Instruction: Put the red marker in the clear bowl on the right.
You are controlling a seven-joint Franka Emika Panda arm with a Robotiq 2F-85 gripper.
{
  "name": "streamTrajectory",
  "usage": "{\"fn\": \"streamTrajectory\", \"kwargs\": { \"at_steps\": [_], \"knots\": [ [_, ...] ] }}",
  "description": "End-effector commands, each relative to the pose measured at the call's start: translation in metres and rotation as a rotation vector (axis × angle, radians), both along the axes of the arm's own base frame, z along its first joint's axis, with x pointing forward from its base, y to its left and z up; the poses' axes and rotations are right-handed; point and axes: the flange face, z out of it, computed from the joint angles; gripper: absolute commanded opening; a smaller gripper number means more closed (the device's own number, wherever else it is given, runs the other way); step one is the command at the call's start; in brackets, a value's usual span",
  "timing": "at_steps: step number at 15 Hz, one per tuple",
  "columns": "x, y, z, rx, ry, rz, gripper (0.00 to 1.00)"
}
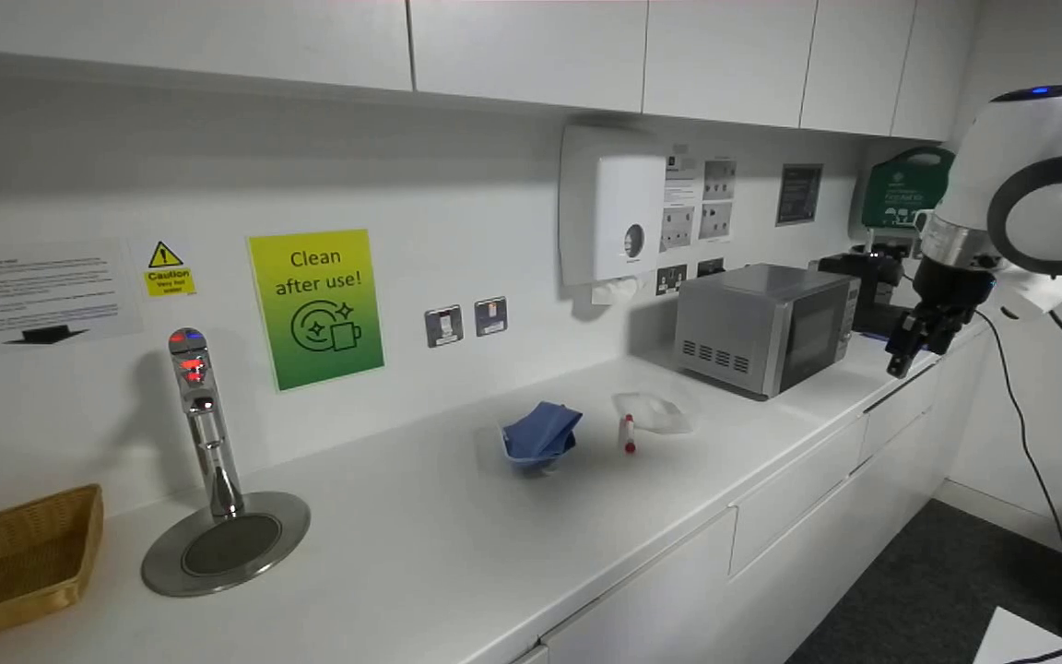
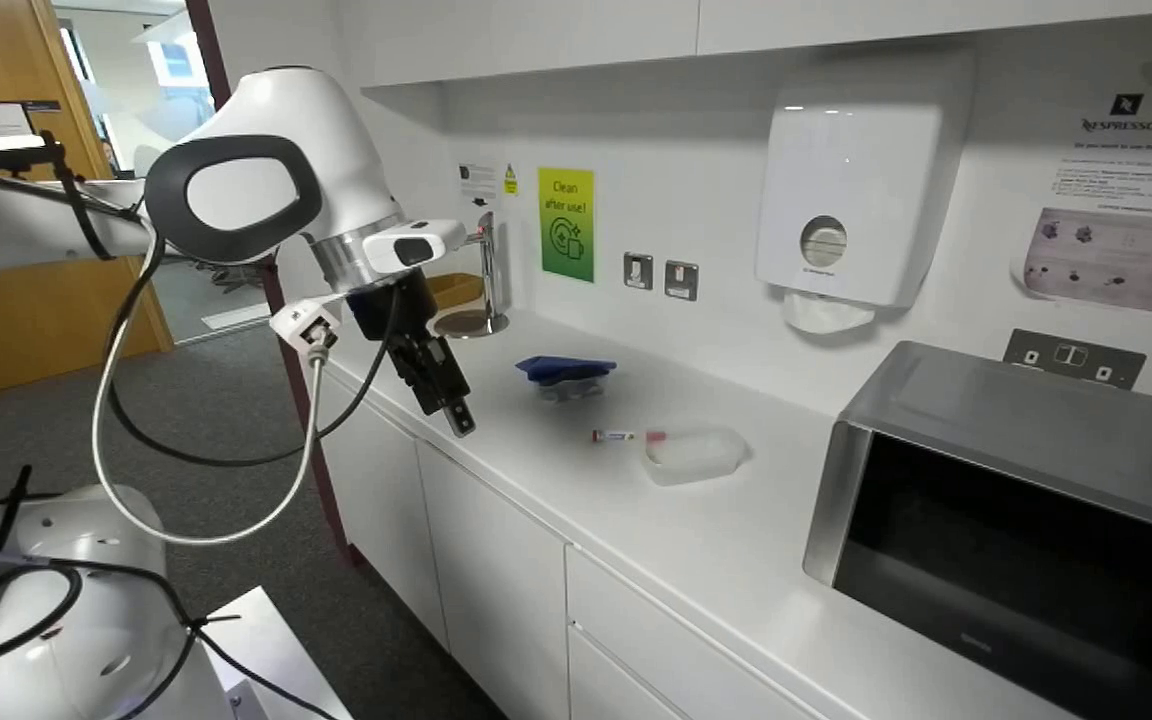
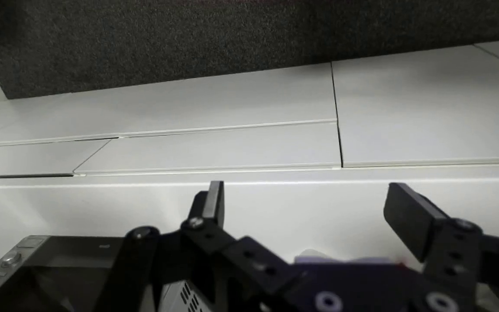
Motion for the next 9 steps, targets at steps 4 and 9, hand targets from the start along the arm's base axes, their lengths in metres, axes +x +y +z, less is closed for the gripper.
{"fn": "streamTrajectory", "kwargs": {
  "at_steps": [4,9],
  "knots": [
    [0.083,-0.015,0.013,0.111,-0.126,-0.201,1.00],
    [0.152,-0.017,0.011,0.229,-0.131,-0.314,1.00]
  ]
}}
